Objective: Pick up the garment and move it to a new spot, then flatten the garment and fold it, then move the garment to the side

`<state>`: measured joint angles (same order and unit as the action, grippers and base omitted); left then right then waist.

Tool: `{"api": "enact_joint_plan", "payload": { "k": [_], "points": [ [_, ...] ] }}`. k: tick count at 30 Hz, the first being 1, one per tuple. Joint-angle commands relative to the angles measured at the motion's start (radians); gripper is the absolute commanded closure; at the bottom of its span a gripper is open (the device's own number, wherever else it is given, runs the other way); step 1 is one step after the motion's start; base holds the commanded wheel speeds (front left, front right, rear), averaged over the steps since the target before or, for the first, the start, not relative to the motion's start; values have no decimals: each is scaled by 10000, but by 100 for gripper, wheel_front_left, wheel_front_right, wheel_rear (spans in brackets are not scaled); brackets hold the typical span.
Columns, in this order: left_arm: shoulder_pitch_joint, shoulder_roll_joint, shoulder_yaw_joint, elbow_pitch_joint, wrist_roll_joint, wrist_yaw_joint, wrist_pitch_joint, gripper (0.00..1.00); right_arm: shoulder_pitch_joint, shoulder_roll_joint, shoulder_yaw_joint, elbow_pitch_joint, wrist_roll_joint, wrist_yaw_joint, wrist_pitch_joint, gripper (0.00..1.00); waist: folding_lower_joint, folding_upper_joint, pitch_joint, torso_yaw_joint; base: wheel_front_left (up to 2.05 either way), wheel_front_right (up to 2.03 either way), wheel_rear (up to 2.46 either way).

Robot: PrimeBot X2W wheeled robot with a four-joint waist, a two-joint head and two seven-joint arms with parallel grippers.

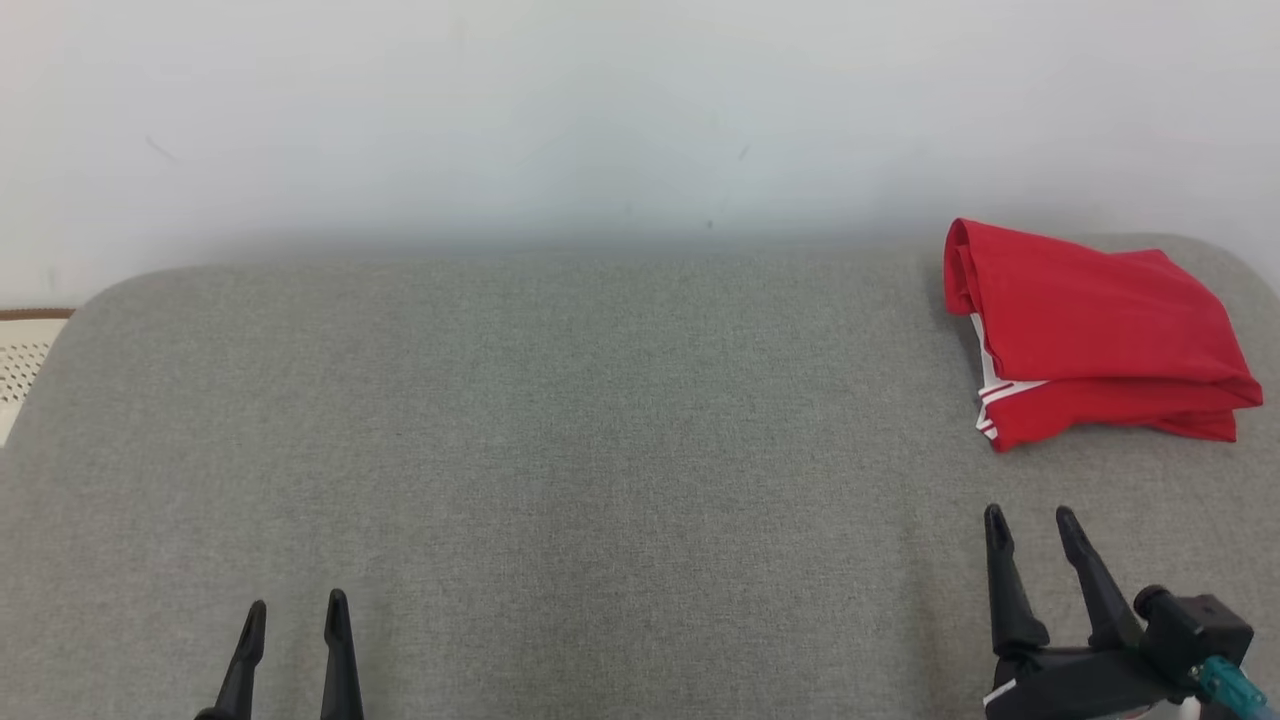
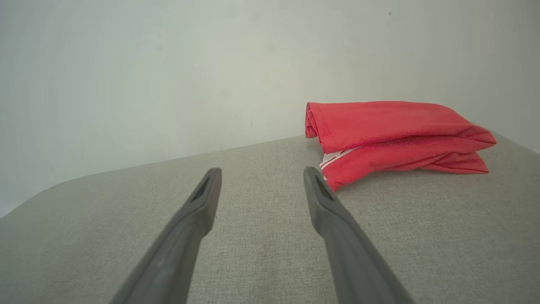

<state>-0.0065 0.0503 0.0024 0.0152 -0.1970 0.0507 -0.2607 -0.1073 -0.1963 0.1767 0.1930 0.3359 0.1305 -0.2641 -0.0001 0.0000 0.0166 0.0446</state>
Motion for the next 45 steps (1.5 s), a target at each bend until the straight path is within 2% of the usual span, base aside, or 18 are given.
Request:
{"api": "enact_joint_plan", "payload": {
  "k": [1, 10, 14, 25, 45],
  "points": [
    [197, 9, 53, -1, 72, 48, -35, 0, 263, 100, 1, -161, -207, 1, -12, 0, 1, 0, -160, 75, 0, 0, 0],
    [463, 6, 187, 91, 589, 288, -35, 0, 873, 347, -14, -535, -944, 3, -12, 0, 1, 0, -328, 17, 0, 0, 0],
    [501, 39, 204, 273, 919, 223, -35, 0, 1038, 523, -145, -571, -1202, 3, -12, 0, 1, 0, -357, -19, 0, 0, 0],
    [560, 30, 247, 217, 1058, 173, -35, 0, 1055, 559, -261, -471, -1105, 3, 43, 0, 1, 0, -391, -82, 0, 0, 0],
    [637, 17, 235, 274, 1080, 182, -35, 0, 915, 349, 134, -449, -750, 3, 106, 0, 1, 0, -402, -43, 0, 0, 0]
  ]
}}
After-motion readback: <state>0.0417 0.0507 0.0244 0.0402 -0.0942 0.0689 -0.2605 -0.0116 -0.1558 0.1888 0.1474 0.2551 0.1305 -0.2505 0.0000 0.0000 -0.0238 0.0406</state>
